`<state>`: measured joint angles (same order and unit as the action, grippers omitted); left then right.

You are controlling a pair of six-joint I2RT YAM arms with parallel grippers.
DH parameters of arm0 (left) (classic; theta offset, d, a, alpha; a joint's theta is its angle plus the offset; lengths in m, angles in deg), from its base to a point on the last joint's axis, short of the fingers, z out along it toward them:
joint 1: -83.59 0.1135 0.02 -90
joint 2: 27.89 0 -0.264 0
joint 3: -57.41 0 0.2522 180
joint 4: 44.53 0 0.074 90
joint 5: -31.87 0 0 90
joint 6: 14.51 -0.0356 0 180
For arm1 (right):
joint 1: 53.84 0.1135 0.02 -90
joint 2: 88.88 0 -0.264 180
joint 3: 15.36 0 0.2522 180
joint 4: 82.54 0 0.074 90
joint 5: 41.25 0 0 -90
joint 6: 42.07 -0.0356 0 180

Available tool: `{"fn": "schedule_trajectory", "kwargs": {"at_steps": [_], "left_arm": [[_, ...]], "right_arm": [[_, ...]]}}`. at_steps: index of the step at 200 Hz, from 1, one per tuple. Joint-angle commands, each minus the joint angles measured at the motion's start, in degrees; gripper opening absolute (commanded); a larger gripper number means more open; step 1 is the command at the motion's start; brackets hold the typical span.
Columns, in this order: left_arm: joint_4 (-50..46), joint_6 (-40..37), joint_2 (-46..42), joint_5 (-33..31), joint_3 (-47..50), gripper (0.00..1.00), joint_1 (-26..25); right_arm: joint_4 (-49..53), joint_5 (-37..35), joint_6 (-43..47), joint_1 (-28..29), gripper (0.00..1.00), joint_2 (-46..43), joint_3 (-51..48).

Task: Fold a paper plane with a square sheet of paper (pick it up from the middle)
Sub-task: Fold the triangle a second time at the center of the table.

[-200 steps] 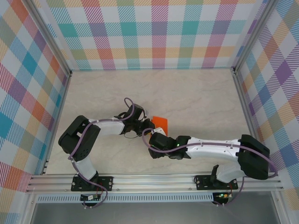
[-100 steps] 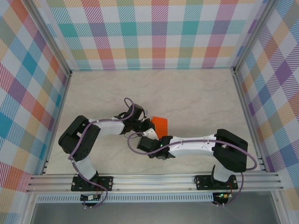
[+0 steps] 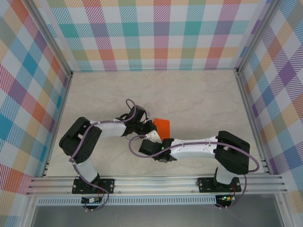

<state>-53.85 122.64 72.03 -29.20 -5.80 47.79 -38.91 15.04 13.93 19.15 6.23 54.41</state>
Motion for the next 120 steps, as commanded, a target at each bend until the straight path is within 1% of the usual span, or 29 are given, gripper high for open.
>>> {"fn": "schedule_trajectory", "kwargs": {"at_steps": [1, 86, 107, 120], "left_arm": [[-1.7, 0.2, 0.1, 0.2, -1.6, 0.11, 0.0], [-4.1, -0.1, -1.3, -1.6, -1.6, 0.12, 0.1], [-5.2, -0.4, -2.7, -2.9, -1.3, 0.14, 0.0], [-6.4, -0.5, -4.2, -4.7, -0.6, 0.18, -0.1]], "right_arm": [[1.2, -1.3, -0.7, 0.5, 0.34, -0.6, 0.5], [1.2, -1.9, -0.6, 0.4, 0.11, -1.9, -0.4], [-0.7, -1.3, -0.5, 0.4, 0.10, -3.7, -1.8], [-2.3, 0.0, 0.0, 0.0, 0.09, -5.0, -3.0]]}}
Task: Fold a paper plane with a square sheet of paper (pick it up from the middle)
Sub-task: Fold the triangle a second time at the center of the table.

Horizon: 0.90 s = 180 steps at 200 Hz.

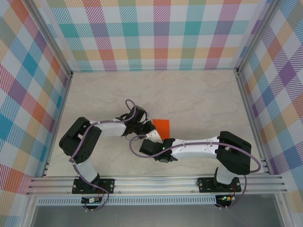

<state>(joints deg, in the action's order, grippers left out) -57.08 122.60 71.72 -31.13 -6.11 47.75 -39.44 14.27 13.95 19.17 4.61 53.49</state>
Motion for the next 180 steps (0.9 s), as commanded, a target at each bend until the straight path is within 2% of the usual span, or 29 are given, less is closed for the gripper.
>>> {"fn": "schedule_trajectory", "kwargs": {"at_steps": [1, 25, 68, 127, 180], "left_arm": [[-3.2, -0.5, -4.0, -2.9, -0.3, 0.18, -0.1], [-6.2, -0.6, -7.8, -7.4, 1.3, 0.33, -0.1], [-11.1, -0.6, -14.0, -12.9, 4.1, 0.42, -0.1], [-10.9, -0.4, -19.3, -13.2, 7.4, 0.40, -0.8], [-11.0, -1.1, -20.9, -13.0, 8.6, 0.39, -2.5]], "right_arm": [[-1.9, 1.0, 0.0, -0.1, 0.09, -3.5, -2.2], [-6.8, 6.5, 1.2, -1.7, 0.09, -6.9, -5.7], [-14.9, 19.5, 3.1, -7.5, 0.09, -14.0, -12.0], [-21.6, 38.5, 6.1, -18.4, 0.11, -20.2, -18.1], [-23.9, 52.1, 9.2, -26.7, 0.13, -22.0, -21.3]]}}
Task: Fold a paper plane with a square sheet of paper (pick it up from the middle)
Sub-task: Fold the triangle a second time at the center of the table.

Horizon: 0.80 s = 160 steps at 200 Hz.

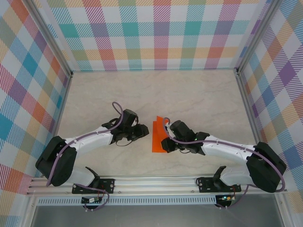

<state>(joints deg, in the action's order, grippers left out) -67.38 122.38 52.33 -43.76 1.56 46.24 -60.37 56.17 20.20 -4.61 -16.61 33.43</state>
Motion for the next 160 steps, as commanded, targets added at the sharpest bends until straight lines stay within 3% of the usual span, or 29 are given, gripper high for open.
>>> {"fn": "schedule_trajectory", "kwargs": {"at_steps": [1, 66, 160], "left_arm": [[-0.7, -0.9, -1.5, -0.4, 0.9, 0.39, -1.1], [-1.1, -0.8, 0.9, -1.3, -1.3, 0.39, -3.2], [-0.9, -1.3, 4.0, -1.0, -3.4, 0.38, -4.1]], "right_arm": [[-2.9, 10.4, 3.0, -3.0, 0.13, -0.7, -1.3], [-2.3, 19.1, 6.9, -9.4, 0.14, 4.1, -0.5], [3.0, 17.0, 9.8, -12.1, 0.15, 10.4, 4.6]]}}
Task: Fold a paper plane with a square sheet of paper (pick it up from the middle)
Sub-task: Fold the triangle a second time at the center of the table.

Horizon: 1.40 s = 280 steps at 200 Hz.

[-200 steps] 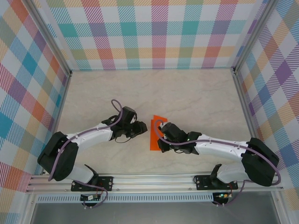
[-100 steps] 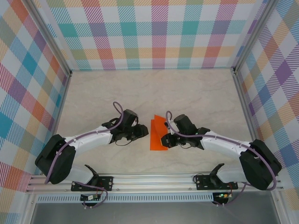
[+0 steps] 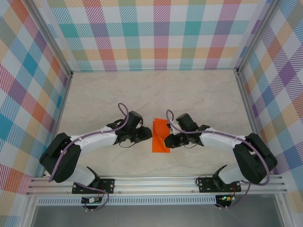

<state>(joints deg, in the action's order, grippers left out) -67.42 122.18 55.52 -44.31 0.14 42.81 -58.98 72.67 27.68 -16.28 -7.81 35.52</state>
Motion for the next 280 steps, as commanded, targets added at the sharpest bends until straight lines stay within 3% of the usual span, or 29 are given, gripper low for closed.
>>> {"fn": "schedule_trajectory", "kwargs": {"at_steps": [1, 163, 280], "left_arm": [[-0.8, -1.1, 0.8, -0.4, -2.0, 0.38, -0.7], [1.3, -1.3, 3.9, 1.4, -2.6, 0.35, -1.0], [1.5, -1.6, 9.0, 1.5, -6.4, 0.32, -4.1]], "right_arm": [[1.7, 0.4, 2.3, -0.6, 0.15, 1.7, 2.6], [4.9, -2.5, 4.8, -2.5, 0.16, 10.5, 8.5], [4.8, -4.9, 5.0, -2.8, 0.16, 13.2, 10.0]]}}
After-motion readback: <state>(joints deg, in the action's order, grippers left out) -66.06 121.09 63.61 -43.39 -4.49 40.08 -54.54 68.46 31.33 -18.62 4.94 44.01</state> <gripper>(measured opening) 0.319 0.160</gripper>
